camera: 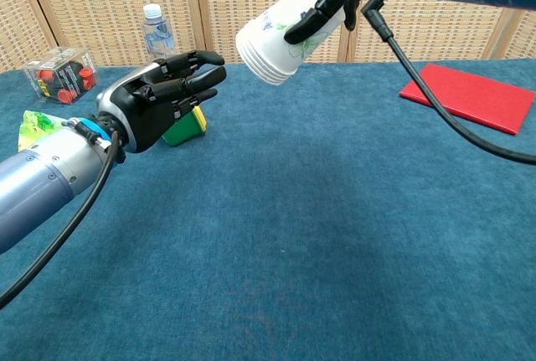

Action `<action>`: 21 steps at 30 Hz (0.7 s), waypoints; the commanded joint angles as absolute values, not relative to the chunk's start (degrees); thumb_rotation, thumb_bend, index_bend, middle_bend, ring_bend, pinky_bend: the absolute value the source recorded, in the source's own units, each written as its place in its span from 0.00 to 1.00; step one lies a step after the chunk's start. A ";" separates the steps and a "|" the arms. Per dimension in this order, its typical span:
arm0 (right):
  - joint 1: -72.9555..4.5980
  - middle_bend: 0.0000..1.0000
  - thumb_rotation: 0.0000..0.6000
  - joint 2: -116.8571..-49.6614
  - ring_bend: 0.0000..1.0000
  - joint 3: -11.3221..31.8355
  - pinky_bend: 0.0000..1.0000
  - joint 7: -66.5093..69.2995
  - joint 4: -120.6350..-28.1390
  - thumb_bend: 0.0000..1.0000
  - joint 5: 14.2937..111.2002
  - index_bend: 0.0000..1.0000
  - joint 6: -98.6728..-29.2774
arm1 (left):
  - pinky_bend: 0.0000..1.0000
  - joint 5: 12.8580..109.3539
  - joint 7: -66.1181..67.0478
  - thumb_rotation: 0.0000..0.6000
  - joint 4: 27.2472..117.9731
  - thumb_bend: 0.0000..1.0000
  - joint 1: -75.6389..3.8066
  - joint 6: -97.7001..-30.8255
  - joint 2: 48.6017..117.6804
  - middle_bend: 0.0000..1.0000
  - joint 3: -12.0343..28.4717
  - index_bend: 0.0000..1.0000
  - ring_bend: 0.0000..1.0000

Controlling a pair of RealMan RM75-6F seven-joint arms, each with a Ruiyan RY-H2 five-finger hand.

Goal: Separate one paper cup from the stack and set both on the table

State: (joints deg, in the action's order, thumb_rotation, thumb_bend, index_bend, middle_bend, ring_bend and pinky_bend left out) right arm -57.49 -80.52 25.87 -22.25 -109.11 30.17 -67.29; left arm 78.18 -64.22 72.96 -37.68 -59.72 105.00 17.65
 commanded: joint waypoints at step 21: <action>-57.11 0.58 1.00 -79.75 0.44 25.12 0.68 -22.00 -109.57 0.17 30.58 0.70 -67.07 | 0.00 77.03 -63.56 1.00 72.16 0.33 -40.93 -57.13 107.01 0.02 19.17 0.51 0.00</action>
State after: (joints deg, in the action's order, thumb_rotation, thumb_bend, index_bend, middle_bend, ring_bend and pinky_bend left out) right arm -57.12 -79.75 25.12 -22.00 -109.58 30.57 -67.06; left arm 77.05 -63.53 72.20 -40.90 -57.18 106.97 19.14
